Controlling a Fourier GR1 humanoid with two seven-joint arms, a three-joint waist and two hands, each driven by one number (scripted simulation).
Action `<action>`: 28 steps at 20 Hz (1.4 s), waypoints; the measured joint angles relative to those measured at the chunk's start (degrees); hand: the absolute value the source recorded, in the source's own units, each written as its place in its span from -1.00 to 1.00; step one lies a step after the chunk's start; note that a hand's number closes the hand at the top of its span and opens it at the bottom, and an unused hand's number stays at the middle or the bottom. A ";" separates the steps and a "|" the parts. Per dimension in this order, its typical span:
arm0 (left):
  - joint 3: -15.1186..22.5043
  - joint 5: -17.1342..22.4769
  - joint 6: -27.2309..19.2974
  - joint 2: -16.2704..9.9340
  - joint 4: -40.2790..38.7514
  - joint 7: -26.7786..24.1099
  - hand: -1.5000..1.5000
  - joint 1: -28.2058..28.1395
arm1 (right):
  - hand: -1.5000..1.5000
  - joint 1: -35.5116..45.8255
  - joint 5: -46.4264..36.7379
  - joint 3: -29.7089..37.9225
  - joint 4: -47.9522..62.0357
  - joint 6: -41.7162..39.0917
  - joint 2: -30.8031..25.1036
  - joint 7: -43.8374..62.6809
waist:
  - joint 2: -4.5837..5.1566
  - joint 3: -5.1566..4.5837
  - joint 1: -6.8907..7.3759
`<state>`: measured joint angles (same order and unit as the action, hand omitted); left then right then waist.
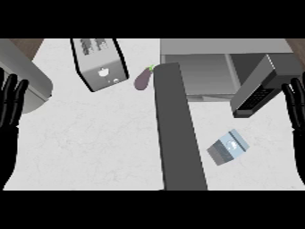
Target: Pick up the milk, place it into the microwave and close the microwave
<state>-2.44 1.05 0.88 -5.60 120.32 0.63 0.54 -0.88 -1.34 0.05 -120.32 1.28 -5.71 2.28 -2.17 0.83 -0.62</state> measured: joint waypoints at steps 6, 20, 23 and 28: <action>0.25 -0.53 0.70 -0.50 0.12 0.61 -1.00 -0.11 | -1.00 -1.44 6.13 0.61 -5.65 -6.68 -3.68 1.37 | 1.61 -0.63 0.28; -3.90 18.32 8.40 0.85 12.89 5.25 -1.00 -17.97 | -1.00 -9.27 16.02 1.45 -12.09 -14.95 -4.86 5.32 | 2.01 -0.82 0.88; -4.58 19.64 10.90 1.77 14.15 3.66 -1.00 -22.14 | -1.00 -9.74 13.44 1.59 -9.06 -15.92 -4.14 2.80 | 2.03 -0.84 0.96; -6.01 20.22 13.49 2.70 14.96 3.19 -1.00 -27.03 | -1.00 -11.66 9.88 1.83 -5.41 -16.64 -2.90 -0.32 | 2.04 -0.82 1.01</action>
<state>-8.44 21.27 14.38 -2.90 135.28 3.82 -26.49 -12.53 8.54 1.88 -125.73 -15.37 -8.61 1.96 -0.13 0.00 0.39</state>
